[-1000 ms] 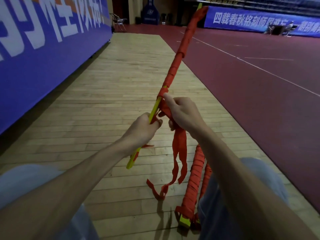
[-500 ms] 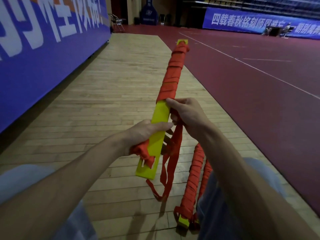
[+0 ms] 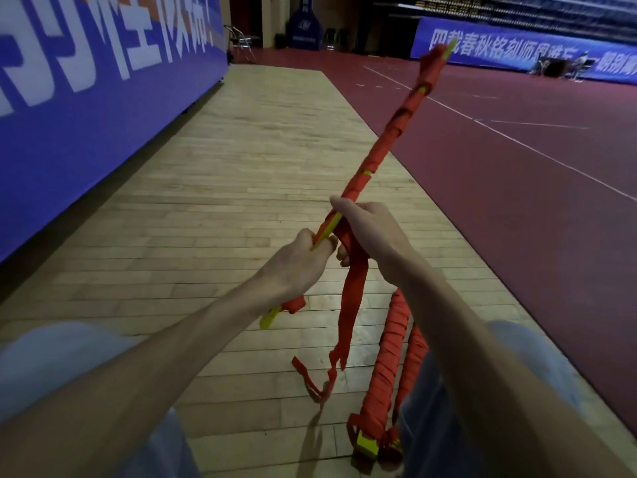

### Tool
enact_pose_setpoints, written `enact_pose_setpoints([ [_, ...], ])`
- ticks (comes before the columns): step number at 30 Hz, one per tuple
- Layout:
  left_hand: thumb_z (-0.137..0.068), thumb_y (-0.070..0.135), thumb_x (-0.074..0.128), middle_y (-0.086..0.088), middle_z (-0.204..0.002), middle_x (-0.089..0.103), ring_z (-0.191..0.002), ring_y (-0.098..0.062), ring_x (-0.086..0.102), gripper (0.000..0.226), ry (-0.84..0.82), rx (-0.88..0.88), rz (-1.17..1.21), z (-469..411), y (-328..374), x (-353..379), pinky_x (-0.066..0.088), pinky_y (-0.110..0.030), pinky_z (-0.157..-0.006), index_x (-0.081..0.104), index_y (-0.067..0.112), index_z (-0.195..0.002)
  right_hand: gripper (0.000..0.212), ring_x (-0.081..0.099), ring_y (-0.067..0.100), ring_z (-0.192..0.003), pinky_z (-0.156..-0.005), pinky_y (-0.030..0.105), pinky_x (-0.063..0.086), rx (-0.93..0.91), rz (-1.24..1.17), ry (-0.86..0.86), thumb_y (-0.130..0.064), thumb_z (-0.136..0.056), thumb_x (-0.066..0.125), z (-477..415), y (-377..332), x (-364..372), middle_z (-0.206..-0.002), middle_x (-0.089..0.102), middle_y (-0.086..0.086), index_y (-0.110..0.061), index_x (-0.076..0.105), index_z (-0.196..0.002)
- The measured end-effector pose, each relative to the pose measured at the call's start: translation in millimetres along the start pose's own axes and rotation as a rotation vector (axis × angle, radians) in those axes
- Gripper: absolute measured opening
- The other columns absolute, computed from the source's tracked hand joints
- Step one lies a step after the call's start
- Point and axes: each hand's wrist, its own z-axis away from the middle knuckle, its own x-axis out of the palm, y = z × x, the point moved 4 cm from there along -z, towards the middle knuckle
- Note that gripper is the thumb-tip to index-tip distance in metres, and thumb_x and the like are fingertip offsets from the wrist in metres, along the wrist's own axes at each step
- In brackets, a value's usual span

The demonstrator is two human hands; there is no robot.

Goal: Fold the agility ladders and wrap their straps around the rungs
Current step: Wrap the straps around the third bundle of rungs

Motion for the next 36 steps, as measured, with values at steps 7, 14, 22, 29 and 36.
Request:
enact_pose_setpoints([
  [7, -0.090, 0.045, 0.063, -0.002, -0.080, 0.058, -0.073, -0.018, 0.058, 0.031, -0.148, 0.080, 0.412, 4, 10, -15, 0.049, -0.034, -0.067, 0.058, 0.017, -0.104, 0.034, 0.049, 0.011, -0.043, -0.043, 0.025, 0.042, -0.096, -0.241, 0.049, -0.021, -0.103, 0.050, -5, -4, -17, -0.086, 0.066, 0.023, 0.006, 0.068, -0.092],
  [14, -0.092, 0.028, 0.057, -0.016, -0.076, 0.066, -0.056, -0.028, 0.064, 0.027, -0.455, 0.041, 0.717, 13, 14, -12, 0.056, -0.036, -0.061, 0.062, 0.003, -0.103, 0.039, 0.048, 0.011, -0.040, -0.039, 0.024, 0.041, -0.129, -0.243, -0.059, -0.028, -0.104, 0.047, 0, -10, -16, -0.072, 0.059, 0.016, 0.005, 0.066, -0.097],
  [22, -0.100, 0.031, 0.048, -0.003, -0.067, 0.060, -0.052, -0.020, 0.059, 0.023, 0.089, 0.143, -0.064, -2, 4, -5, 0.055, -0.037, -0.054, 0.059, 0.012, -0.096, 0.053, 0.060, 0.012, -0.045, -0.047, 0.028, 0.052, -0.040, 0.101, 0.090, -0.049, -0.095, 0.057, -3, 1, -5, -0.081, 0.073, 0.015, 0.002, 0.070, -0.090],
  [29, -0.103, 0.039, 0.037, -0.002, -0.100, 0.052, -0.087, -0.011, 0.052, 0.034, -0.251, 0.020, -0.064, 10, 10, 0, 0.044, -0.029, -0.073, 0.035, 0.016, -0.127, 0.032, 0.055, 0.012, -0.048, -0.045, 0.024, 0.046, -0.028, 0.120, 0.049, -0.023, -0.098, 0.056, -5, 8, -5, -0.087, 0.075, 0.017, 0.004, 0.069, -0.088],
  [36, -0.098, 0.031, 0.043, 0.001, -0.096, 0.062, -0.093, -0.022, 0.064, 0.025, 0.380, 0.047, 0.450, -13, 0, -51, 0.049, -0.040, -0.086, 0.066, 0.023, -0.093, 0.044, 0.054, 0.016, -0.052, -0.048, 0.026, 0.054, 0.036, -0.137, -0.546, -0.023, -0.103, 0.044, 11, 1, 5, -0.114, 0.068, 0.021, 0.014, 0.055, -0.123],
])
